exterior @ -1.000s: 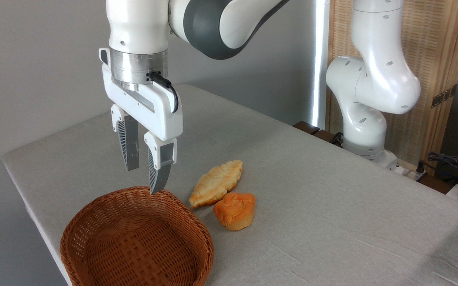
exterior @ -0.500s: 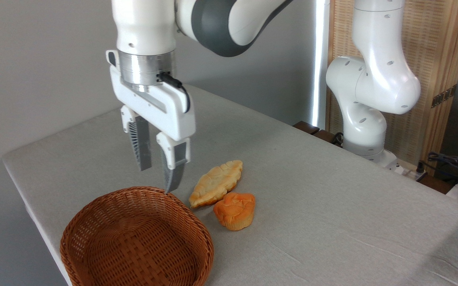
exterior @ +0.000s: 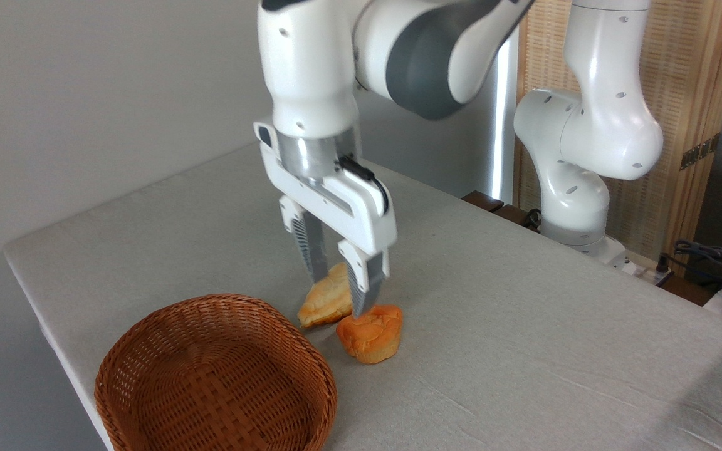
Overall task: Put bread into the basket
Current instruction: 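Move the open gripper over the orange roll and lower it, then close the gripper on the orange roll and lift it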
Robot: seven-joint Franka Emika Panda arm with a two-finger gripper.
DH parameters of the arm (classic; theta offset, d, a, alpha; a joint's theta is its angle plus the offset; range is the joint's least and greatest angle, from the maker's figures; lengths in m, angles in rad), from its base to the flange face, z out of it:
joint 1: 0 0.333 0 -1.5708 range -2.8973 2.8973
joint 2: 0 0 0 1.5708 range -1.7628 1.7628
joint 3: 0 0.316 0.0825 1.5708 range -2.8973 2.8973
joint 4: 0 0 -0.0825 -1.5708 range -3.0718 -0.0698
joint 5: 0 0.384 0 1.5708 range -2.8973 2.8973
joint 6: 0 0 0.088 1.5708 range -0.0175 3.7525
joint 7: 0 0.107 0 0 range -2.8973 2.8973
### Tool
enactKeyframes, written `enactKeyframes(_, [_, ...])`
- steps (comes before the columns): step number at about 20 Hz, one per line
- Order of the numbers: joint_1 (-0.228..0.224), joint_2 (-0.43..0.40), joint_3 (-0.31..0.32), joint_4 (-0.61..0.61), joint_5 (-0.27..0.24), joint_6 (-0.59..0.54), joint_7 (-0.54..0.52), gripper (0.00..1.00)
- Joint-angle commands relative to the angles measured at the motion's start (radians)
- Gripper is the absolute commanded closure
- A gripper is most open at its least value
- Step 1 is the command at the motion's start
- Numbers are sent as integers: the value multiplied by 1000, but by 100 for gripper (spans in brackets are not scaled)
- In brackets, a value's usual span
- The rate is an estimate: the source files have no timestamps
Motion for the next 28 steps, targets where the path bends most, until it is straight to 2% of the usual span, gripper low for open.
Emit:
enactKeyframes(1, [-7,-27,20,-52,13,4,60,0])
enactKeyframes(6, [-7,-15,23,-71,20,9,93,0])
enactKeyframes(8, [-7,-11,23,-73,69,10,93,0])
enactKeyframes(28, [-17,69,22,-73,74,50,92,0])
